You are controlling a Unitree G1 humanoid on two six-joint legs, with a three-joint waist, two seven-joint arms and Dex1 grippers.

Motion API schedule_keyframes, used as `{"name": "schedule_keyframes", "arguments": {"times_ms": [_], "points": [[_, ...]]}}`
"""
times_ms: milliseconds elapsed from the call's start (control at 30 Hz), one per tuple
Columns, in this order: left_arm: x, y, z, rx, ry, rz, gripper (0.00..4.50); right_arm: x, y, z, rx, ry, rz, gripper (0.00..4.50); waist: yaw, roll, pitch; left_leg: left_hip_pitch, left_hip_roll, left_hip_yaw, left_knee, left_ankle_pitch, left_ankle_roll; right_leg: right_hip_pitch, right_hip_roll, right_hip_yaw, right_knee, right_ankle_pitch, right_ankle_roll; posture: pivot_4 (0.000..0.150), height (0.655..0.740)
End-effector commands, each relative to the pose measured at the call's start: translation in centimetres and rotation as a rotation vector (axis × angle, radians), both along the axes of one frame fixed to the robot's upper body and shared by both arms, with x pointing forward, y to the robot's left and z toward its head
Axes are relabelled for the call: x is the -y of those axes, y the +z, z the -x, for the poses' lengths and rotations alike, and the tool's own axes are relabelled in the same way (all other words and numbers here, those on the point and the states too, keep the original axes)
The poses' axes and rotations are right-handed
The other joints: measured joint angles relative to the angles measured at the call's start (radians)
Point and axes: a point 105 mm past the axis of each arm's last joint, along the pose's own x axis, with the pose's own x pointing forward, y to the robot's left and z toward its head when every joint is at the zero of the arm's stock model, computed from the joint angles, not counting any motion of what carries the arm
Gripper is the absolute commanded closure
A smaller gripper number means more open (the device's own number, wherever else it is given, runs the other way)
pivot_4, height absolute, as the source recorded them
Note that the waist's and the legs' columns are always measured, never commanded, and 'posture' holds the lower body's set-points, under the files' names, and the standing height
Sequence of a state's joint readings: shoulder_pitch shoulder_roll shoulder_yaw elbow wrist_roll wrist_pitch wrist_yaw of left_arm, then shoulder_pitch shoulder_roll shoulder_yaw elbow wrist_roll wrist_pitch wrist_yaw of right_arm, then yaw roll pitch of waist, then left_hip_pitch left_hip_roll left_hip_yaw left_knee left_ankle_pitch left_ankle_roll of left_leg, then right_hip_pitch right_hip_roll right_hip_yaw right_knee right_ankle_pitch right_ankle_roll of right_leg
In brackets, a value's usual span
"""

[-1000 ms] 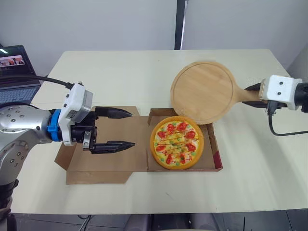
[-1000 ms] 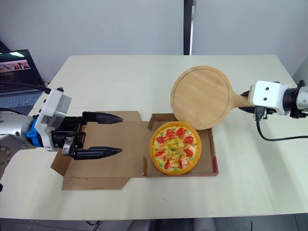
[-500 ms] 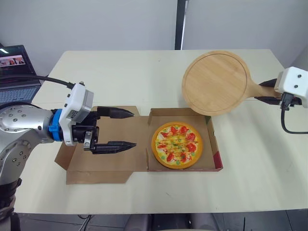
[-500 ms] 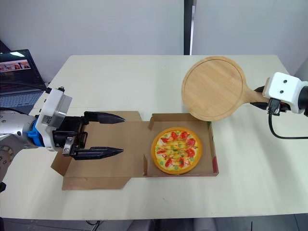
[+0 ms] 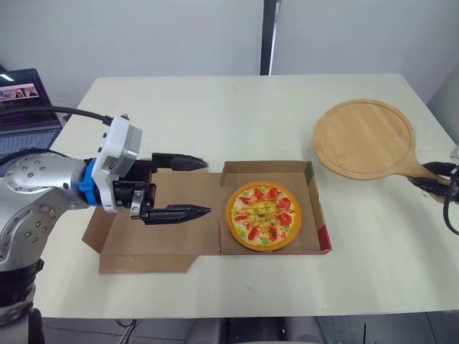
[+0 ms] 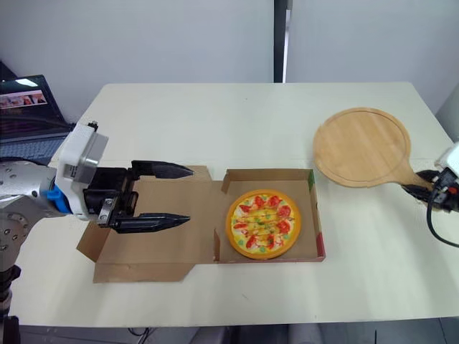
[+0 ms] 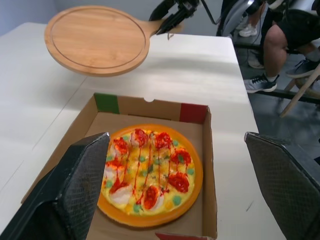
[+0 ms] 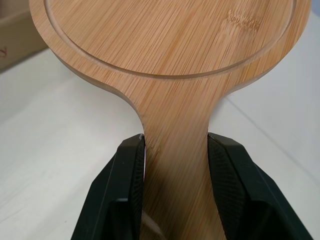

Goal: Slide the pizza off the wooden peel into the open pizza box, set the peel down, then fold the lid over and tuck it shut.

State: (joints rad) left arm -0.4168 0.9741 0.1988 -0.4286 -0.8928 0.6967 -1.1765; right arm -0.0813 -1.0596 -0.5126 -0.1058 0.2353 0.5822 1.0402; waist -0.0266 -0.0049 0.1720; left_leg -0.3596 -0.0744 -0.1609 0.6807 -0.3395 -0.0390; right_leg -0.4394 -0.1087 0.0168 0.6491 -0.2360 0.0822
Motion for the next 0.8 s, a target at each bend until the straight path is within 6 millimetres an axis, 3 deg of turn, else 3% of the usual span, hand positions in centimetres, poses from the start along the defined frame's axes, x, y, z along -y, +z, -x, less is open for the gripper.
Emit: {"name": "schedule_keyframes", "arguments": {"times_ms": [33,367,600,800], "points": [[0.9,0.2,-0.1,0.009,-0.032,0.022,0.00,0.9,1.2,0.7,0.081,-0.089,-0.023,2.92,0.000,0.000,0.000,0.000,0.000,0.000,0.000,0.000,0.000,0.000,0.000,0.001,0.000,0.000,0.000,0.150,0.7400],[4.0,0.1,0.3,-0.025,-0.193,0.061,0.00,2.2,-3.6,3.2,0.002,-0.288,-0.099,2.92,0.001,0.002,-0.001,0.001,0.000,0.000,0.001,0.000,0.000,0.001,0.000,0.001,0.000,0.001,0.001,0.150,0.7400],[5.6,0.2,0.3,-0.028,-0.262,0.077,0.00,2.7,-5.9,4.0,-0.038,-0.407,-0.176,2.92,0.001,0.002,-0.001,0.002,0.000,0.000,0.001,0.000,0.000,0.002,0.000,0.001,0.000,0.001,0.001,0.150,0.7400],[5.9,0.1,-0.5,-0.010,-0.239,0.083,0.00,3.3,-7.1,4.2,-0.065,-0.454,-0.196,2.92,0.001,0.003,-0.002,0.002,0.000,0.000,0.001,0.000,0.000,0.002,0.000,0.001,0.000,0.001,0.001,0.150,0.7400]]}}
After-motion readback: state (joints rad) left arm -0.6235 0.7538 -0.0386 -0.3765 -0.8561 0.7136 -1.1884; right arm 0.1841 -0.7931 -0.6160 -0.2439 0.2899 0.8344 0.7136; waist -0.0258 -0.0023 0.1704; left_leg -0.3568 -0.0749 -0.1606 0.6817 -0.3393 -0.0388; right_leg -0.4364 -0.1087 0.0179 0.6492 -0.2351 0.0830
